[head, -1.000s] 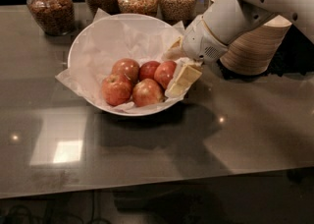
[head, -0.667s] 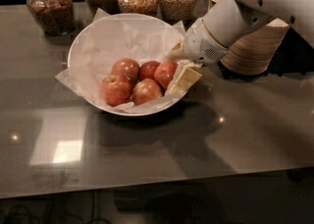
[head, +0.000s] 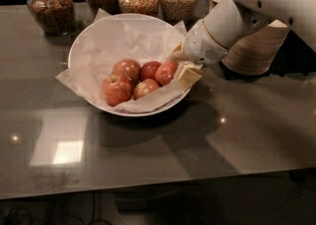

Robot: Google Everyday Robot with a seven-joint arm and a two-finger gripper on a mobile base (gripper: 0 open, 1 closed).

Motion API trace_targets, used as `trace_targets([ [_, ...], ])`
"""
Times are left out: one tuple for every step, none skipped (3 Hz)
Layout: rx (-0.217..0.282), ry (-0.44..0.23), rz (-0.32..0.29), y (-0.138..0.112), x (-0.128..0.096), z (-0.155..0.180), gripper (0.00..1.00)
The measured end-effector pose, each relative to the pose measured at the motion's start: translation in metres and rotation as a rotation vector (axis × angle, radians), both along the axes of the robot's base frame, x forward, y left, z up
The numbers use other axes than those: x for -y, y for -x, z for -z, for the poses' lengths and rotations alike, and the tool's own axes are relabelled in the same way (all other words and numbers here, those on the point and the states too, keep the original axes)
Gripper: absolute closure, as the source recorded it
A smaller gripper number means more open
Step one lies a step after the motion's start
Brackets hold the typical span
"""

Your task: Pick apple from white bowl

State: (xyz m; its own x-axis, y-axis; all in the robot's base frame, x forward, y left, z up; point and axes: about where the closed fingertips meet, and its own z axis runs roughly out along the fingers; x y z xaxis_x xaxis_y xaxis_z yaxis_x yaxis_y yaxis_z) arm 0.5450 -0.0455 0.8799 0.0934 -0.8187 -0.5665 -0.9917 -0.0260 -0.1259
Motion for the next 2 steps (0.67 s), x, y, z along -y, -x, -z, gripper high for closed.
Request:
trace_targets([
  [0.000,0.000,0.000,0.0000,-0.0001,0.0000,0.78],
  [0.000,0.000,0.000,0.0000,-0.0001,0.0000,0.99],
])
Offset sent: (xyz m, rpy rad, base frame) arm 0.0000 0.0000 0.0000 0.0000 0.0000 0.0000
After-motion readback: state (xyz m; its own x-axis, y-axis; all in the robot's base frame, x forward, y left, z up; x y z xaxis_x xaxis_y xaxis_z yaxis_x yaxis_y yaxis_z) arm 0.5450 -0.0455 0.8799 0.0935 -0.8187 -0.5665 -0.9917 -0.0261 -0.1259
